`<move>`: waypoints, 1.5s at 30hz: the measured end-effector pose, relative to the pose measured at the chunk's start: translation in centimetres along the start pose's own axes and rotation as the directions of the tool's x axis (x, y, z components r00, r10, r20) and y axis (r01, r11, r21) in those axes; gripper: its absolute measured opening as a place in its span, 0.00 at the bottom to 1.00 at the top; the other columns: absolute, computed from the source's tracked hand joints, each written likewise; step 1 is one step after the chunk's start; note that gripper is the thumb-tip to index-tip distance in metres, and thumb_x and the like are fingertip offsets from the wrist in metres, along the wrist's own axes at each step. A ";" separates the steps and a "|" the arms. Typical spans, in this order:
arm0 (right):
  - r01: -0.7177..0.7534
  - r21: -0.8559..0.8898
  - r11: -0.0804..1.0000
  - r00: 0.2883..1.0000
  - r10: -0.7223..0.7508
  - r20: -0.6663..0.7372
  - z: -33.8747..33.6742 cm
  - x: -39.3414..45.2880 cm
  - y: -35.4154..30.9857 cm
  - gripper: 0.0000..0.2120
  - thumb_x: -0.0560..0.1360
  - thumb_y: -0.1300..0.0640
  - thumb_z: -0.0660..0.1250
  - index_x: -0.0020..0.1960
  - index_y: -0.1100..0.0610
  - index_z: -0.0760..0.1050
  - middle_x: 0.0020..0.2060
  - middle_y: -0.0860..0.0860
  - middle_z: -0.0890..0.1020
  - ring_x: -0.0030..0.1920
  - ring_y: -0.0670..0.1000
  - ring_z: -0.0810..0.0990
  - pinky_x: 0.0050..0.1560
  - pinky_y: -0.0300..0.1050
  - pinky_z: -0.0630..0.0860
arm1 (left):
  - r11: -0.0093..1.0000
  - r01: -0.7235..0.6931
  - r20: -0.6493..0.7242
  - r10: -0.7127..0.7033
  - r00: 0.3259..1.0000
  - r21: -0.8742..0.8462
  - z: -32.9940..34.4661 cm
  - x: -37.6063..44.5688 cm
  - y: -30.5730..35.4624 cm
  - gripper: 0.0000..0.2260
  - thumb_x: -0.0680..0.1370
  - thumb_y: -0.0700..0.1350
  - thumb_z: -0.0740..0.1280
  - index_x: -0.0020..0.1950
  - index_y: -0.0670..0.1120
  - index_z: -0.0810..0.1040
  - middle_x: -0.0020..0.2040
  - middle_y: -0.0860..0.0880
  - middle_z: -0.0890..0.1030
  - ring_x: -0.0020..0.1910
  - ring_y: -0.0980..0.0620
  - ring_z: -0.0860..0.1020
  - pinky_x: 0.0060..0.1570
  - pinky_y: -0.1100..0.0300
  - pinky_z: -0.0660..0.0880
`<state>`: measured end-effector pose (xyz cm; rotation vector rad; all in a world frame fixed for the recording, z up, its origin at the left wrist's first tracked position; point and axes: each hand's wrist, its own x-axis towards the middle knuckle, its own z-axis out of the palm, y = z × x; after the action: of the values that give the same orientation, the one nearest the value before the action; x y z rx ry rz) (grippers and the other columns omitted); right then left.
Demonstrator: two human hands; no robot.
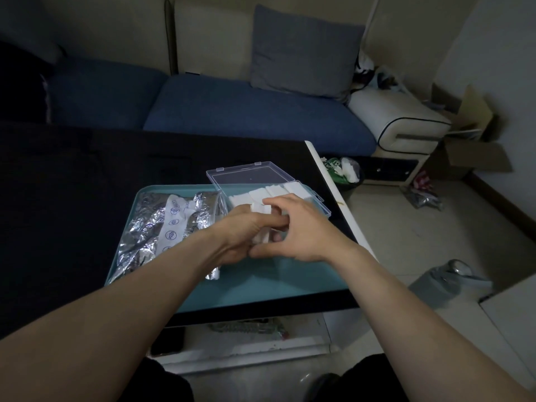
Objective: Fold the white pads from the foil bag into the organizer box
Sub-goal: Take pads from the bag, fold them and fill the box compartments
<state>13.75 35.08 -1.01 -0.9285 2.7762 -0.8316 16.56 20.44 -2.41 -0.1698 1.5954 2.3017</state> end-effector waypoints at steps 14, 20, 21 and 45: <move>-0.055 0.515 0.855 0.998 0.070 -0.009 -0.4 0.2 2.1 0.12 0.69 0.53 0.78 0.50 0.54 0.83 0.48 0.48 0.86 0.53 0.45 0.83 0.64 0.48 0.76 | 0.989 0.093 0.270 -0.120 0.955 0.112 0.5 -0.7 0.9 0.22 0.78 0.61 0.61 0.61 0.47 0.79 0.35 0.47 0.68 0.28 0.53 0.65 0.26 0.62 0.59; 0.041 0.792 0.609 0.883 0.348 -0.314 -2.6 0.7 3.8 0.07 0.75 0.65 0.73 0.51 0.57 0.81 0.42 0.53 0.87 0.42 0.52 0.86 0.44 0.48 0.83 | 0.808 -0.166 -0.219 0.342 0.914 0.566 -0.8 -0.4 1.7 0.11 0.80 0.51 0.65 0.50 0.43 0.79 0.41 0.45 0.81 0.31 0.51 0.76 0.33 0.61 0.73; 0.023 0.768 0.640 0.869 0.367 -0.331 -2.5 1.0 4.3 0.07 0.75 0.65 0.73 0.52 0.57 0.81 0.42 0.52 0.87 0.41 0.50 0.86 0.43 0.46 0.83 | 0.690 -0.193 -0.215 0.459 0.862 0.698 -1.2 -0.3 1.6 0.08 0.79 0.48 0.66 0.48 0.44 0.80 0.40 0.48 0.82 0.31 0.55 0.76 0.33 0.65 0.72; -0.463 -0.190 0.866 0.885 0.440 -0.155 4.2 7.0 4.3 0.05 0.74 0.55 0.68 0.43 0.56 0.74 0.41 0.53 0.76 0.47 0.59 0.79 0.45 0.45 0.73 | -0.250 0.026 0.052 0.298 0.953 0.968 -1.7 0.3 0.0 0.05 0.77 0.42 0.66 0.50 0.45 0.80 0.52 0.45 0.79 0.51 0.43 0.79 0.48 0.52 0.76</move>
<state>6.86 31.90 -6.33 -0.2207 3.0327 -0.5133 16.14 18.94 -3.16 0.2341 3.1306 0.1955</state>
